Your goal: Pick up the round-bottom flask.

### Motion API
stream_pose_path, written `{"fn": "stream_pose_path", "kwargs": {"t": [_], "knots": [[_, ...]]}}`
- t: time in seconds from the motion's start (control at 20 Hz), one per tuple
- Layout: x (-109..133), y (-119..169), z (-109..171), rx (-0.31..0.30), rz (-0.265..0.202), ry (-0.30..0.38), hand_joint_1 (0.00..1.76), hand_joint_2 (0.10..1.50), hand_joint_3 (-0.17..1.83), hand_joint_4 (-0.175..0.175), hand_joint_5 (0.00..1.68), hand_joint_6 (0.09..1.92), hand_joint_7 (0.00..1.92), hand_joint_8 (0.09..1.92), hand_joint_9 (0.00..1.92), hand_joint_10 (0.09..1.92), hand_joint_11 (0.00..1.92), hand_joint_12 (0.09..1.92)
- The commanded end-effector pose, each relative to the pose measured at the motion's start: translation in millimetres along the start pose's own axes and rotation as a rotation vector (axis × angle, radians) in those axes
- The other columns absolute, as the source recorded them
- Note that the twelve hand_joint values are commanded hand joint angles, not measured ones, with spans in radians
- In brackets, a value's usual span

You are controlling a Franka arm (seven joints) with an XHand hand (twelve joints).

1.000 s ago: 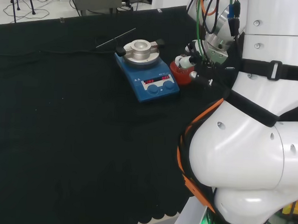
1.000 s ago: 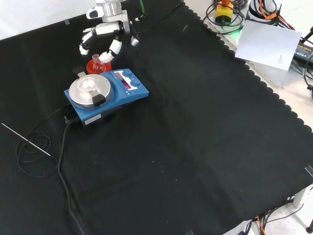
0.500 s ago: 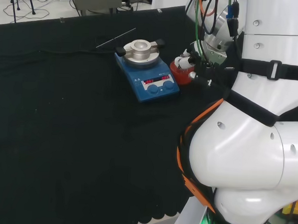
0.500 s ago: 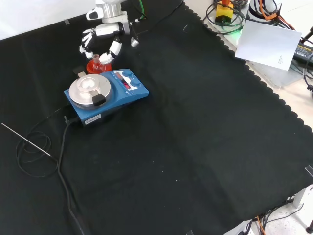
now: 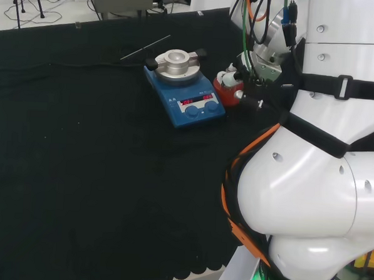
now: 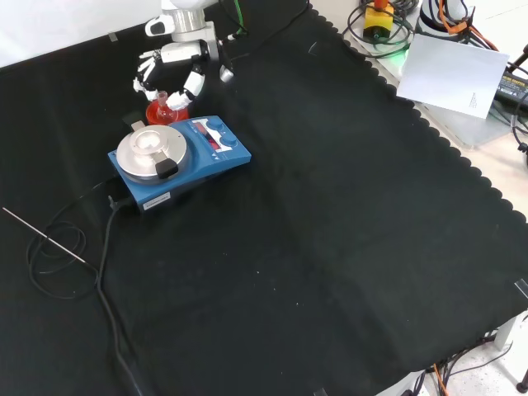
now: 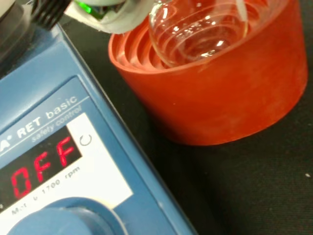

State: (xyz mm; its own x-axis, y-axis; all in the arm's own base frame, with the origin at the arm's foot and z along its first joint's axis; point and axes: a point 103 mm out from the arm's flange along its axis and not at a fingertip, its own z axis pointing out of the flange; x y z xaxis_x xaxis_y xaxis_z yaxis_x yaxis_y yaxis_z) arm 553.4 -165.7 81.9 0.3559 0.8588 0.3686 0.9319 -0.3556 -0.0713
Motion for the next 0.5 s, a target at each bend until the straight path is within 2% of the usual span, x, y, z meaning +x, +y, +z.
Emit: {"fn": "stream_pose_path", "kwargs": {"t": [0.05, 0.5], "knots": [[-1.4, 0.4, -1.7, 0.002, 0.001, 0.008, 0.91, 0.67, 0.67, -0.089, 0.78, 0.78, 0.39, 0.73, 0.54, 0.73, 0.06, 1.40], [-4.5, 0.1, -5.0, -0.003, 0.001, 0.011, 0.92, 0.67, 0.67, -0.091, 0.80, 0.80, 0.39, 0.73, 0.54, 0.73, 0.07, 1.40]]}}
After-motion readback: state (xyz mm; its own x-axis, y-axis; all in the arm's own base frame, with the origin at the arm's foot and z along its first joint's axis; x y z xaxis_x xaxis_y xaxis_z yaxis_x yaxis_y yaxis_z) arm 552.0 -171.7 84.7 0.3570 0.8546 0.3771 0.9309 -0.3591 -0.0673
